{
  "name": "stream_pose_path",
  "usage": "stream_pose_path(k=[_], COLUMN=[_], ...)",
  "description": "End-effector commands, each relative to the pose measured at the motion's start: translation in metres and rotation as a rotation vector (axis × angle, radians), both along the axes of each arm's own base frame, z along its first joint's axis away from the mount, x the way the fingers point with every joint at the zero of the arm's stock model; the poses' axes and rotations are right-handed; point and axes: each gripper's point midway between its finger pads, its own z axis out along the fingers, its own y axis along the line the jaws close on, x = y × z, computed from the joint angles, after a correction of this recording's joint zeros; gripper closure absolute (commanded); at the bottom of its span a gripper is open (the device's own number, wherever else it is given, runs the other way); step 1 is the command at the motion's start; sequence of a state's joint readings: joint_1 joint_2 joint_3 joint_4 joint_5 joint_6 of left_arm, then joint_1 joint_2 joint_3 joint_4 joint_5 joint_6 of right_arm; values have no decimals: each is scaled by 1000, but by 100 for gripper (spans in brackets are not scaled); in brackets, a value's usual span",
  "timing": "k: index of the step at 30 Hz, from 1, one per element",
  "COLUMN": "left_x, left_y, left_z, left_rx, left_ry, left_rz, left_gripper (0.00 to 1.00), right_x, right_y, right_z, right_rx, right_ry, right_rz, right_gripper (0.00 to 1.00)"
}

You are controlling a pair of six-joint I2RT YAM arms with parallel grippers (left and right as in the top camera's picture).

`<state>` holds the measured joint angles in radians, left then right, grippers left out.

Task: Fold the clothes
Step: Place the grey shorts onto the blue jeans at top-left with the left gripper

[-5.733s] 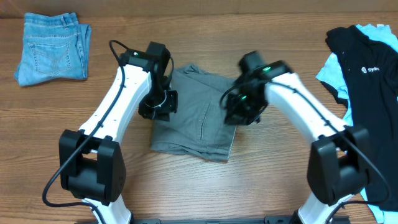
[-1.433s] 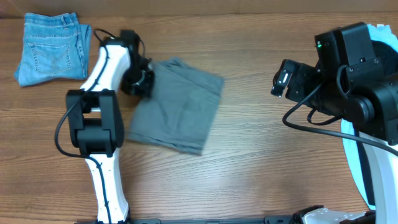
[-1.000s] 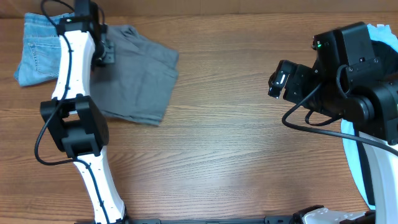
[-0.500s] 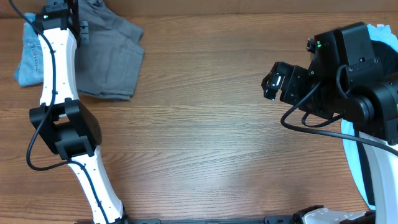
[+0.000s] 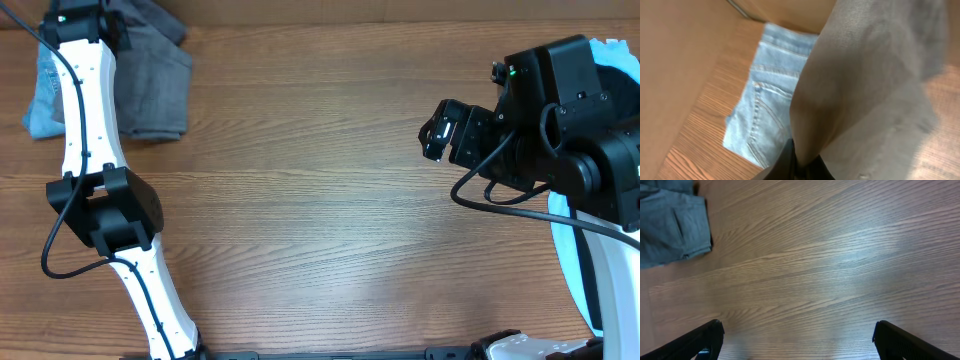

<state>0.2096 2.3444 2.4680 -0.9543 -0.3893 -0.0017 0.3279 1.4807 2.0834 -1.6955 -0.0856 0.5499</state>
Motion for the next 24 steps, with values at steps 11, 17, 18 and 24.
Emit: stream_pose_path(k=[11, 17, 18, 24], left_x=[-7, -8, -7, 11], left_y=[38, 61, 66, 84], left_z=[39, 28, 25, -3], left_rx=[15, -21, -16, 26], left_ry=[-129, -136, -136, -124], left_rz=[124, 131, 134, 108], left_gripper=[96, 96, 95, 91], right_x=[0, -1, -1, -3], right_y=[2, 4, 4, 8], right_z=[-1, -1, -1, 0], right_rx=[10, 21, 25, 43], right_ry=[7, 11, 12, 18], right_rz=[3, 10, 13, 24], right_gripper=[0, 0, 0, 0])
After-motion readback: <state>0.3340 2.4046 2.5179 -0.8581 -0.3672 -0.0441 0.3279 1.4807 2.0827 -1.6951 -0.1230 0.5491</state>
